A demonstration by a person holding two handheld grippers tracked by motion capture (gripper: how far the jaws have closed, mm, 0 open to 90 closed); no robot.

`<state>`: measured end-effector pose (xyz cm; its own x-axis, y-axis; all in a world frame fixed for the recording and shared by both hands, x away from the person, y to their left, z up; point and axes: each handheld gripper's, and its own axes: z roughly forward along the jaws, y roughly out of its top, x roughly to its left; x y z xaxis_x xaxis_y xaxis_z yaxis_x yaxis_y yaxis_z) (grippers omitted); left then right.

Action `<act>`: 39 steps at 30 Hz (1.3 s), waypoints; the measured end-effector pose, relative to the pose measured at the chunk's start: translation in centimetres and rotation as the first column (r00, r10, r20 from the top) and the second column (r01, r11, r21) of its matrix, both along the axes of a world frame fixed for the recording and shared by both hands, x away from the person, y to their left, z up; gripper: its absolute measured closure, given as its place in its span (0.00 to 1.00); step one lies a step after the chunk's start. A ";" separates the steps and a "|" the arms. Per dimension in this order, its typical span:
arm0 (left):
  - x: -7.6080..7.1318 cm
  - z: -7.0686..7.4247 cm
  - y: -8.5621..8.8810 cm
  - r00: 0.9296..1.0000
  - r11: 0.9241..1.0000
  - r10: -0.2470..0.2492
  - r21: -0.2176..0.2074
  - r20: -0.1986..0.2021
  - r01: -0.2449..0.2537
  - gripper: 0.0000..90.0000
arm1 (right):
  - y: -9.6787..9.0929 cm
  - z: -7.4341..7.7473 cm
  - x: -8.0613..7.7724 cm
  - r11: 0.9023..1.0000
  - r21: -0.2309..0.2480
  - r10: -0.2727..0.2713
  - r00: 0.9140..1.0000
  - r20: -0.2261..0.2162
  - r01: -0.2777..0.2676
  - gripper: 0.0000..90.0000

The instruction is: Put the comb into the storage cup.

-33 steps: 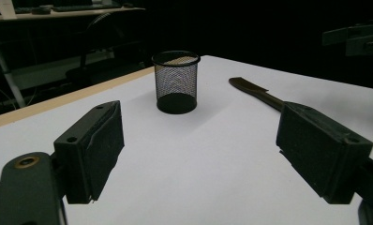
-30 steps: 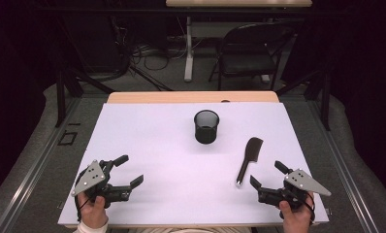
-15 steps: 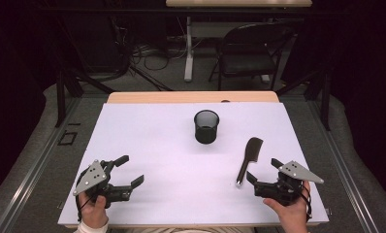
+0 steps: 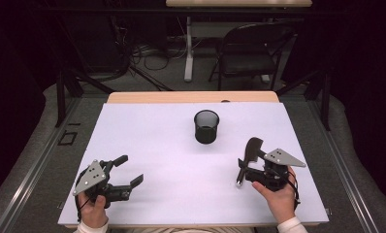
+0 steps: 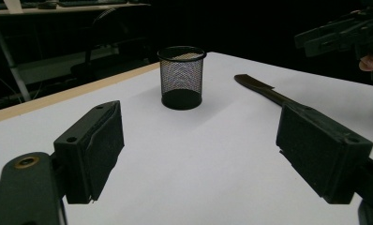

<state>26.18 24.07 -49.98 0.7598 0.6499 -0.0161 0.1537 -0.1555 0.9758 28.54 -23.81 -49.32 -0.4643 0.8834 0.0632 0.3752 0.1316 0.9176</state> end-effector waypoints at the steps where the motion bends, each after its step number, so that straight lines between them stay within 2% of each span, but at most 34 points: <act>1: 0.0 0.0 0.0 1.000 1.000 0.000 0.001 0.000 0.000 0.17 | 0.1 0.0 0.2 1.000 0.000 0.003 1.000 -0.002 -0.003 0.32; 4: 0.0 0.0 0.0 1.000 1.000 0.002 0.000 0.000 -0.002 0.17 | 0.4 0.1 0.5 1.000 0.000 0.009 1.000 -0.010 -0.009 0.34; 5: 0.0 0.0 0.0 1.000 1.000 0.002 0.000 0.001 -0.002 0.17 | 0.7 0.1 0.7 1.000 -0.008 0.021 1.000 -0.012 -0.021 0.39; 7: 0.0 0.0 0.0 1.000 1.000 0.002 0.002 0.002 -0.002 0.17 | 0.9 0.1 1.0 1.000 -0.020 0.020 1.000 -0.014 -0.020 0.40; 9: 0.0 0.0 0.0 1.000 1.000 0.002 0.002 0.002 -0.002 0.17 | 1.1 0.1 1.2 1.000 -0.020 0.020 0.999 -0.030 -0.021 0.42; 15: 0.0 0.0 0.0 1.000 1.000 0.006 0.005 -0.002 -0.006 0.17 | 1.3 -0.1 1.9 0.998 -0.053 0.017 0.996 -0.091 -0.022 0.44; 19: 0.0 -0.1 0.0 1.000 1.000 0.007 0.004 -0.002 -0.007 0.17 | 1.4 -0.2 2.2 0.998 -0.056 0.025 0.995 -0.098 -0.030 0.46; 24: 0.0 -0.1 0.0 1.000 1.000 0.007 0.007 -0.003 -0.007 0.17 | 1.6 -0.3 2.4 0.997 -0.065 0.022 0.990 -0.136 -0.031 0.47; 39: 0.1 -0.2 0.0 1.000 1.000 0.009 0.009 -0.010 -0.009 0.17 | 2.3 -1.3 2.7 0.994 -0.096 0.037 0.982 -0.184 -0.056 0.51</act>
